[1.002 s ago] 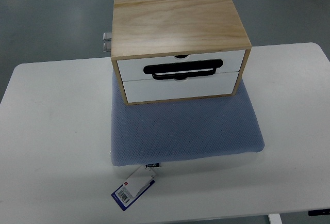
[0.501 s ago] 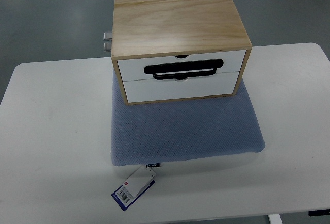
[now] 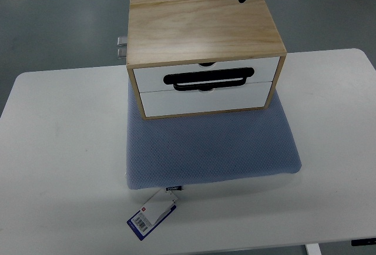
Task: Open wood drawer with right hand
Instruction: 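Lower the right hand in front of the upper drawer's black handle, then curl the right hand's fingers around the black bar handle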
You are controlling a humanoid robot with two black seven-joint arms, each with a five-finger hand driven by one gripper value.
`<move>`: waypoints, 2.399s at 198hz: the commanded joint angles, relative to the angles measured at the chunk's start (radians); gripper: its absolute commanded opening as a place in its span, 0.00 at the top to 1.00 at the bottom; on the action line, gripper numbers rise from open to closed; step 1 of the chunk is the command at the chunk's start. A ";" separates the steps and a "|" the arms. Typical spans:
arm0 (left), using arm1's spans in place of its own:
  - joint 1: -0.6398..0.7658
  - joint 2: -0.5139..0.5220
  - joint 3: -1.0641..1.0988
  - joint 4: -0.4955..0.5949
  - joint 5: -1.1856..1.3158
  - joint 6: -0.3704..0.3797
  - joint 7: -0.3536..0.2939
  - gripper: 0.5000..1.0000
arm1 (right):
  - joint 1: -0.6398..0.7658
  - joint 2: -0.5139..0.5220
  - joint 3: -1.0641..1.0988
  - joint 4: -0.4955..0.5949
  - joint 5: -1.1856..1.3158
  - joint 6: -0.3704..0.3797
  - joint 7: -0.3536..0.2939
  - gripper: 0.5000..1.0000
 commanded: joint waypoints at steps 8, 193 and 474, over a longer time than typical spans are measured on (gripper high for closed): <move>0.000 0.000 0.001 0.001 -0.001 0.001 0.000 0.00 | -0.035 0.030 0.000 0.012 0.013 0.000 0.000 0.11; 0.000 0.000 0.004 0.001 -0.001 0.001 0.000 0.00 | -0.156 0.028 -0.065 0.239 0.019 0.000 -0.029 0.12; 0.000 0.000 0.002 0.001 -0.001 0.001 0.000 0.00 | -0.212 0.139 -0.138 0.220 -0.039 -0.253 -0.149 0.12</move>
